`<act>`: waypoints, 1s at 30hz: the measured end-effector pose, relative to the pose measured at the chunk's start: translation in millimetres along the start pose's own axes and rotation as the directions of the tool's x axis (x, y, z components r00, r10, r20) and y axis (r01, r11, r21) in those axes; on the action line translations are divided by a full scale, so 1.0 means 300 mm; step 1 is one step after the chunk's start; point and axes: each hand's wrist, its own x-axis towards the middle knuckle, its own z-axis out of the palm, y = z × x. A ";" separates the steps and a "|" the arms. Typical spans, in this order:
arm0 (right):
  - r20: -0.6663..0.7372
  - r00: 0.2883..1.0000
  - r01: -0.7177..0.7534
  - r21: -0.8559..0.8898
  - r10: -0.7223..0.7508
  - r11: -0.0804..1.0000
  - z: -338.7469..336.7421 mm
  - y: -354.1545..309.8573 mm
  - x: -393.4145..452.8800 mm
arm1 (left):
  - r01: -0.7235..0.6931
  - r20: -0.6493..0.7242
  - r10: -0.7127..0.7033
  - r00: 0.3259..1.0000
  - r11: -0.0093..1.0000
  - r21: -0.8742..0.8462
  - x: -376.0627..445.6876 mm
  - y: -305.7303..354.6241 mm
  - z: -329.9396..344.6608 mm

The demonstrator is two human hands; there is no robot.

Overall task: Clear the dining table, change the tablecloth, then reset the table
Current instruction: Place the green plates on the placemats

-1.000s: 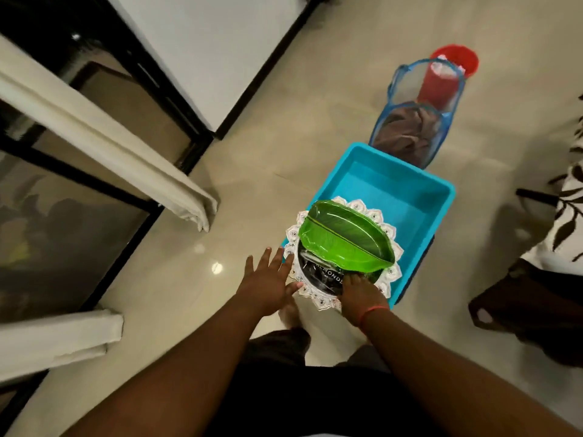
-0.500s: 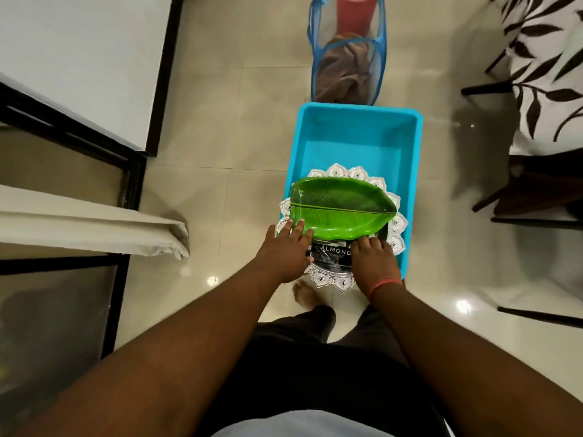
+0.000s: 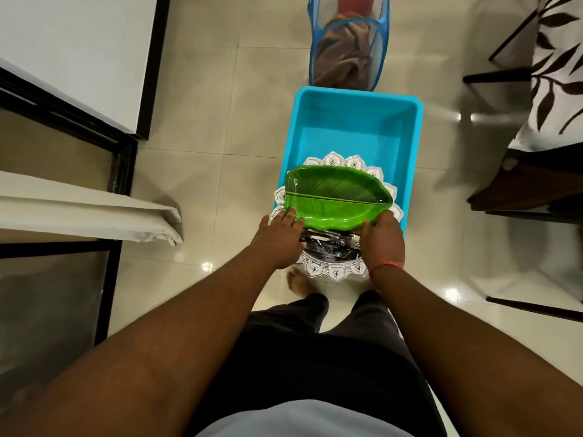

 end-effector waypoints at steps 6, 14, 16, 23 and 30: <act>0.135 0.870 -0.480 0.449 0.474 0.753 -0.035 -0.069 0.087 | -0.007 -0.002 0.007 1.000 1.000 0.013 0.002 0.002 0.009; 0.417 0.813 -0.581 0.627 0.406 0.520 0.047 0.080 0.170 | -0.062 0.088 0.062 0.994 0.998 -0.007 -0.005 0.010 -0.002; 0.369 0.838 -0.539 0.676 0.403 0.503 0.014 0.069 0.138 | -0.073 0.075 0.073 0.995 0.997 -0.006 -0.011 0.022 0.001; 0.285 0.883 -0.448 0.749 0.373 0.489 -0.033 0.170 0.109 | -0.109 -0.208 0.109 0.972 0.994 0.011 -0.005 0.071 -0.100; 0.263 0.897 -0.405 0.811 0.355 0.422 -0.389 0.138 -0.021 | -0.128 -0.463 0.054 0.885 0.983 -0.130 0.031 0.192 -0.265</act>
